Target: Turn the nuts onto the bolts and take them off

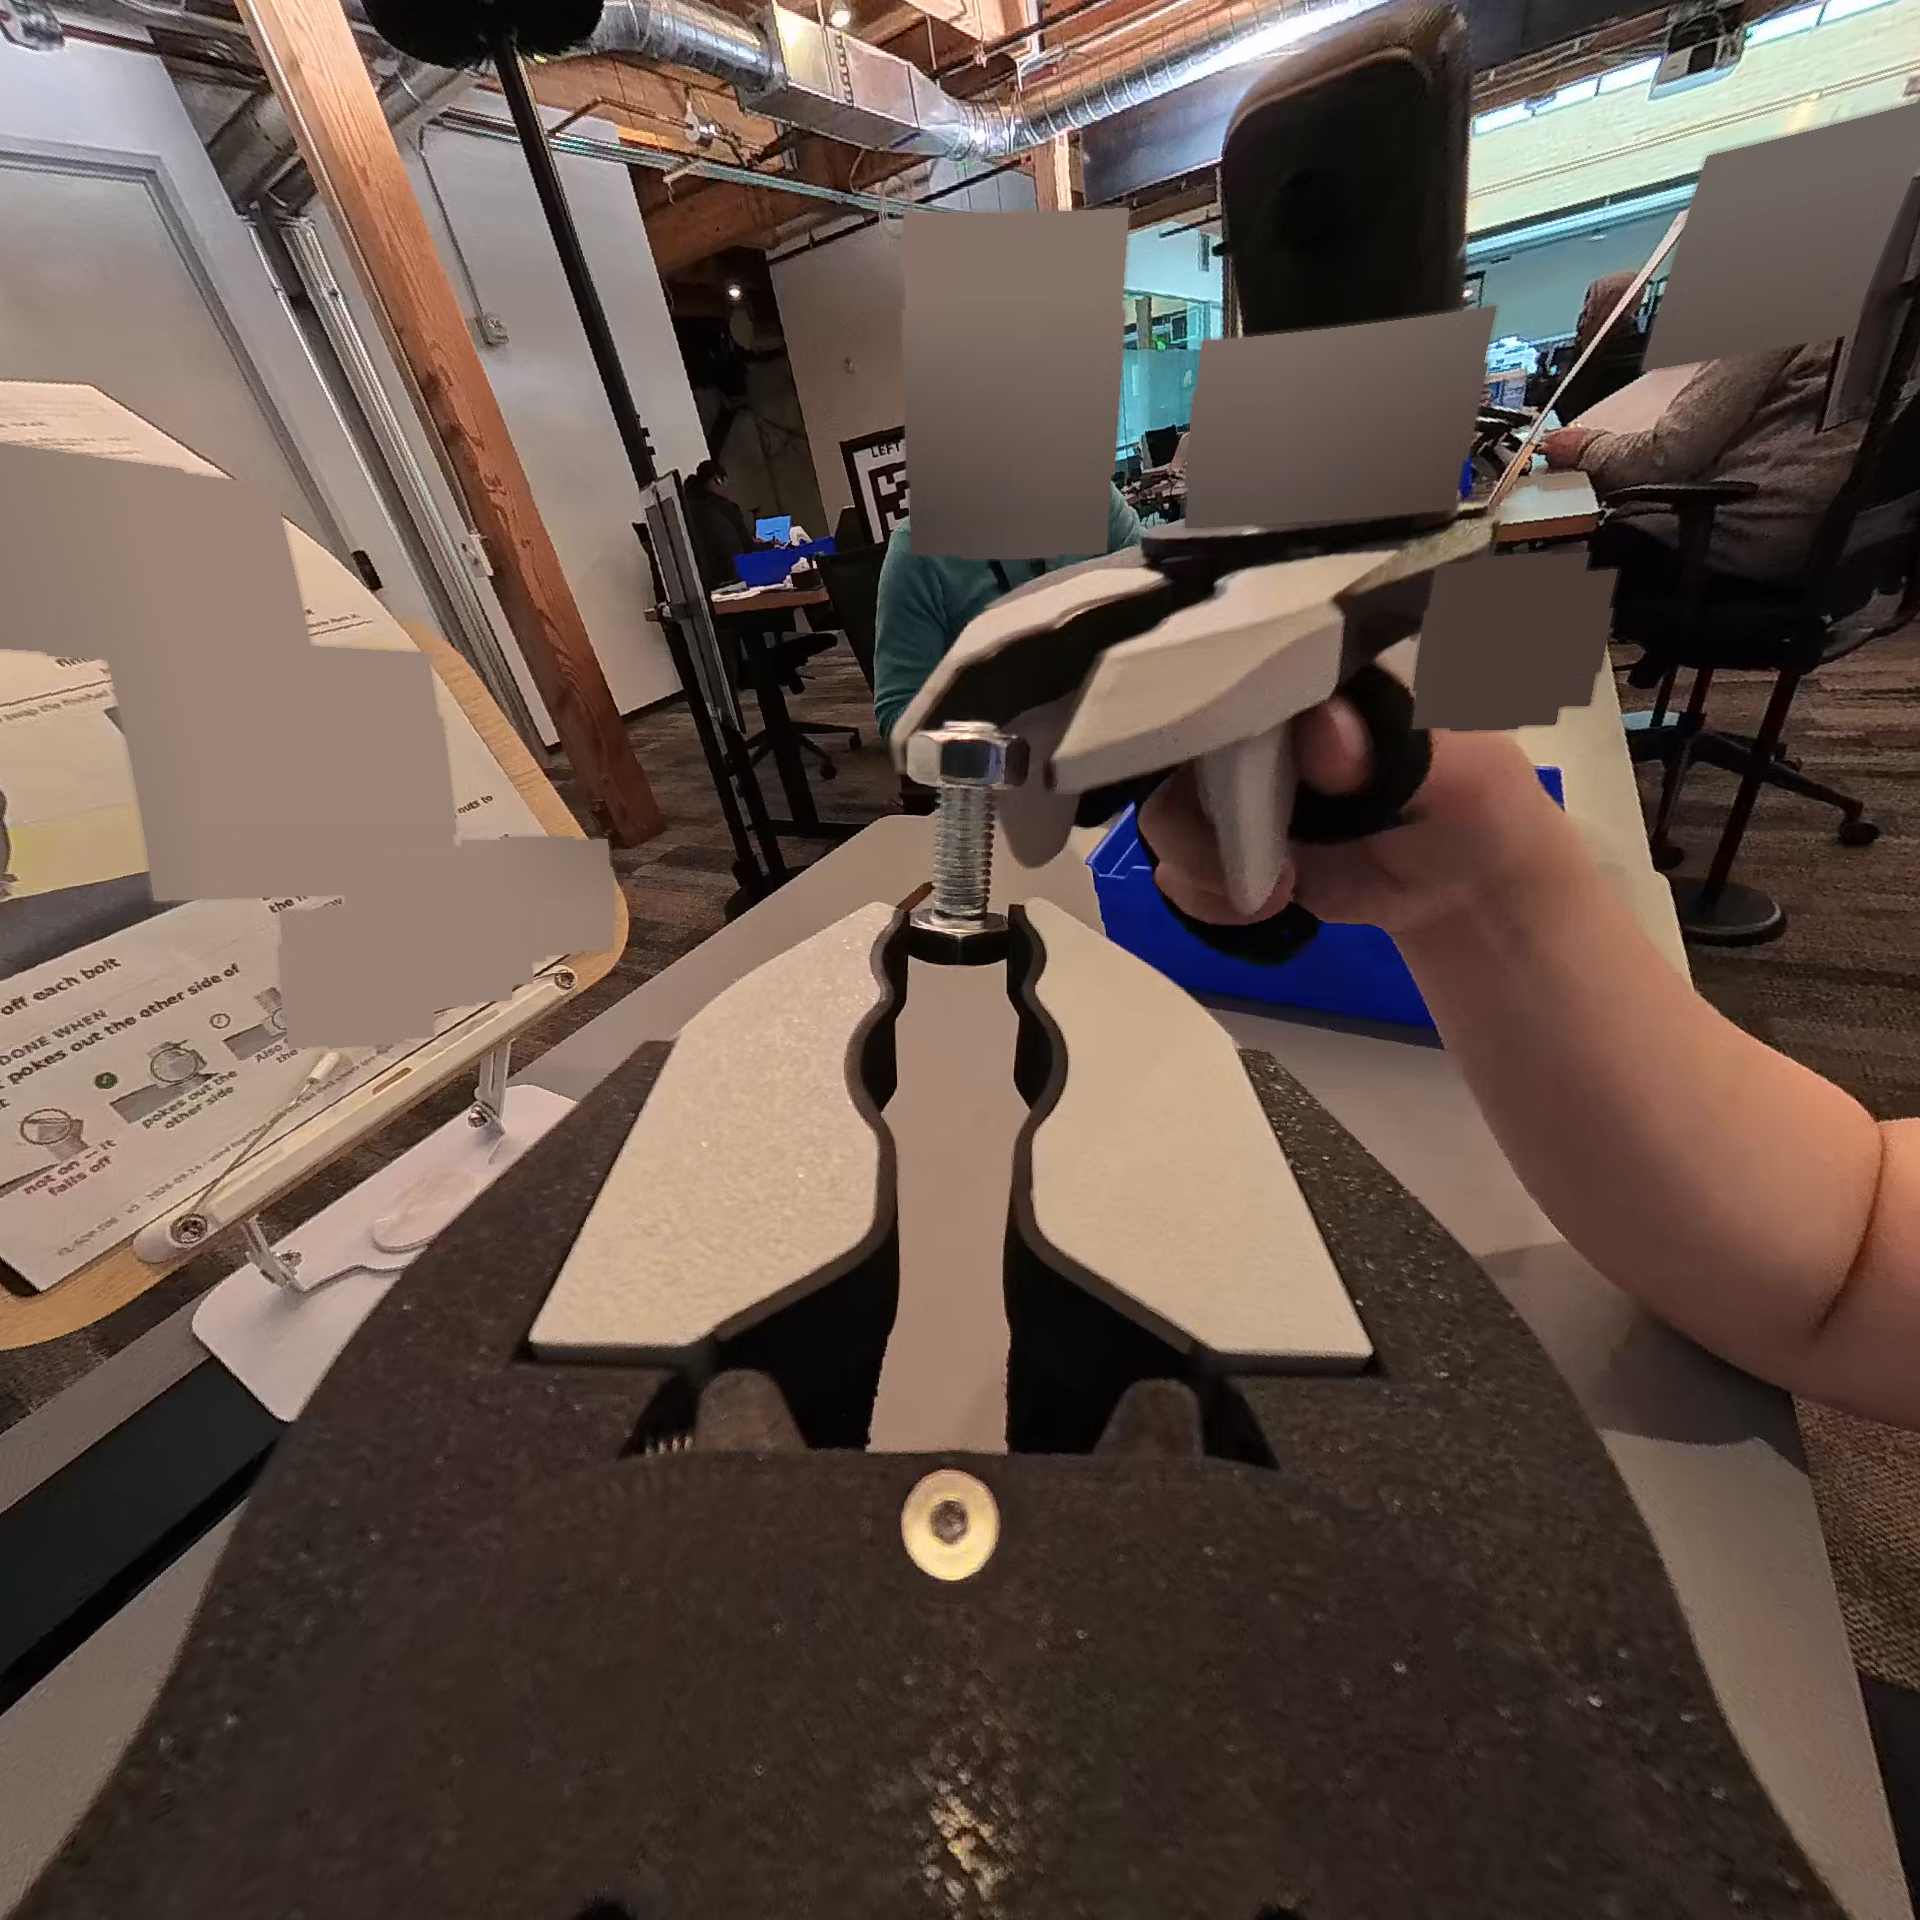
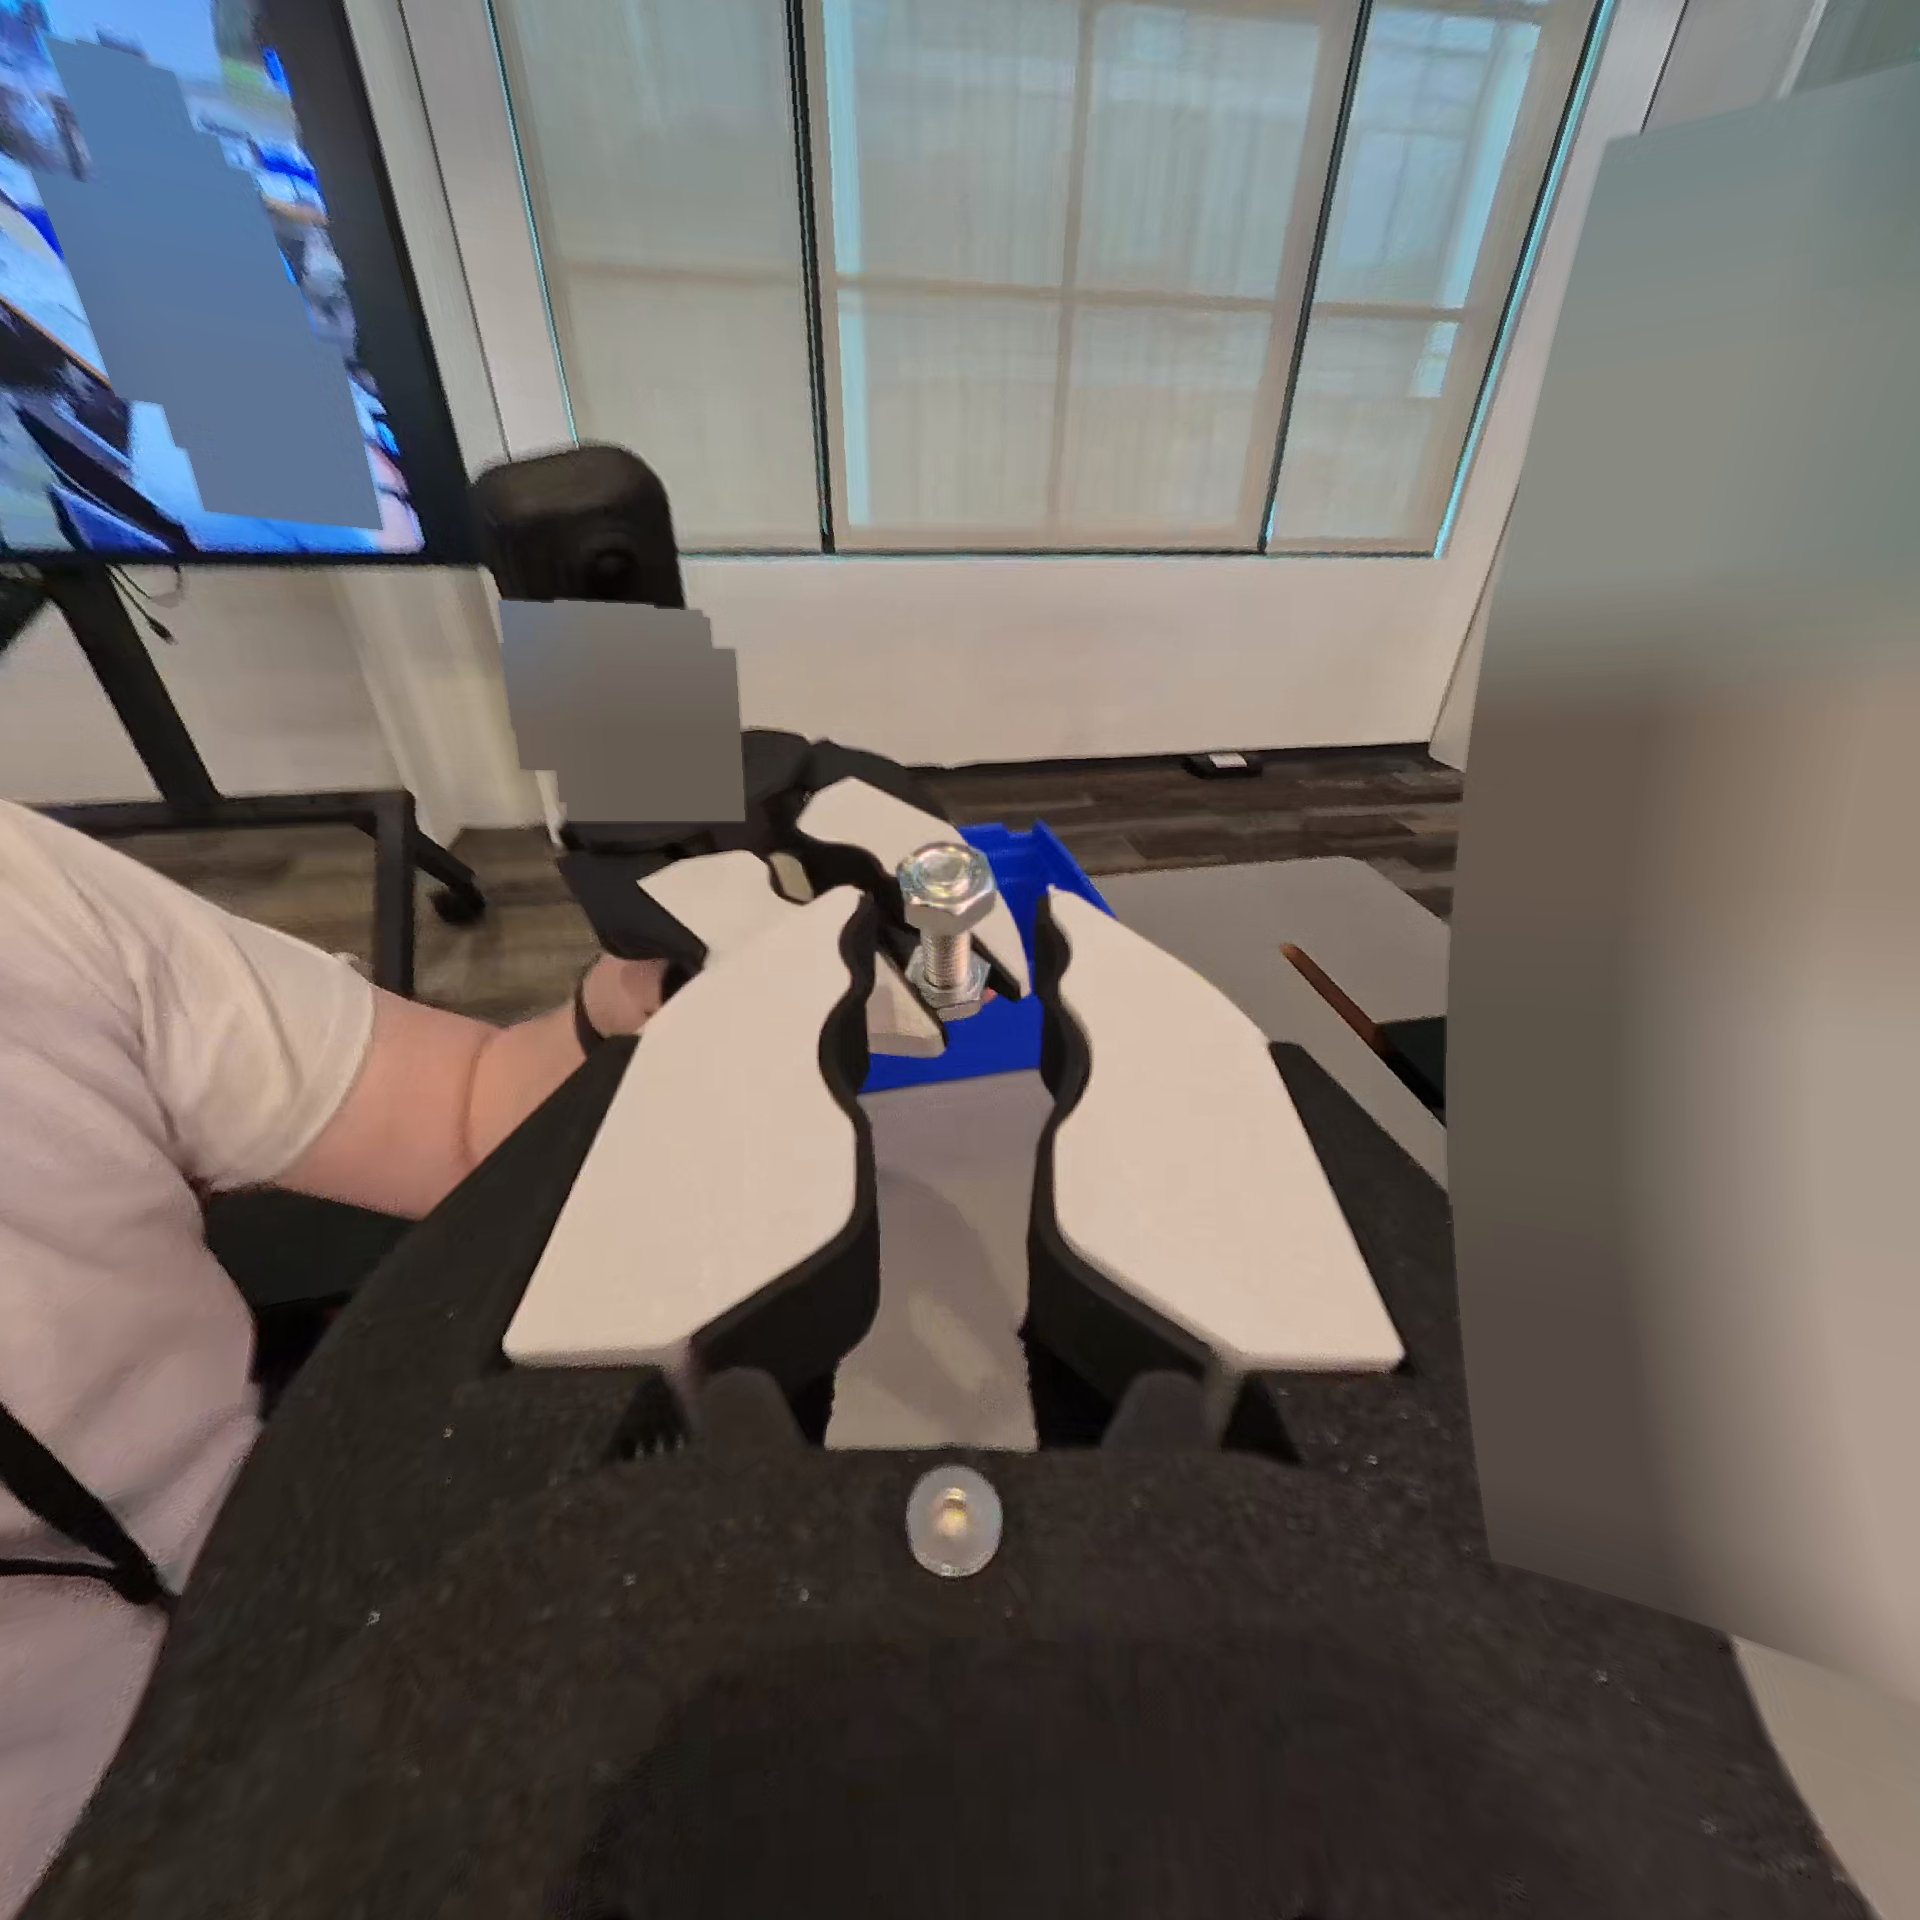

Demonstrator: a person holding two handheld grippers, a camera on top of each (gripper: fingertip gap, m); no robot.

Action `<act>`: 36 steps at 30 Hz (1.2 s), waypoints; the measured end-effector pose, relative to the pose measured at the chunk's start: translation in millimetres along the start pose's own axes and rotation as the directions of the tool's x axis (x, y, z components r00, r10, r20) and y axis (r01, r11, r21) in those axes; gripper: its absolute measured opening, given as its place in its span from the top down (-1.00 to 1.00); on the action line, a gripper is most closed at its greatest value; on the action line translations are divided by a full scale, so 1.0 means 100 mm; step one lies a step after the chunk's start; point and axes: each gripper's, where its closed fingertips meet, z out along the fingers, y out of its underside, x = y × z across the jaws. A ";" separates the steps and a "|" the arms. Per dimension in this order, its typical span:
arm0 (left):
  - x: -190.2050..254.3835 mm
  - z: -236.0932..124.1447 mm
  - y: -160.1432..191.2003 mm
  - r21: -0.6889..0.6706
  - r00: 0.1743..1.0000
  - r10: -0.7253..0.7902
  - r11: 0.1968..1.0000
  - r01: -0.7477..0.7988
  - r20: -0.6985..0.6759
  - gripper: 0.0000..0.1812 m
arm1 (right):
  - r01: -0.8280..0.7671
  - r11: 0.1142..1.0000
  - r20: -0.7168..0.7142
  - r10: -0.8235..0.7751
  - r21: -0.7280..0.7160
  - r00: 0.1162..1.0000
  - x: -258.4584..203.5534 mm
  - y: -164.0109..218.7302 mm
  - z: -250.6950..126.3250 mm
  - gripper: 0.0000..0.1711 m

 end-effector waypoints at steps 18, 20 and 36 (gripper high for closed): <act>0.02 -0.01 -0.01 0.004 1.000 0.002 1.000 -0.002 -0.006 0.81 | -0.013 1.000 0.012 0.013 0.005 1.000 0.01 0.01 0.02 0.68; 0.01 -0.01 -0.02 0.006 1.000 0.001 1.000 -0.001 -0.001 0.81 | -0.035 0.999 0.023 0.035 0.007 0.999 0.04 0.02 0.00 0.68; 0.00 0.00 0.00 -0.006 1.000 0.015 1.000 -0.015 0.002 0.80 | -0.039 0.999 0.008 0.039 0.001 0.999 0.07 0.01 -0.05 0.67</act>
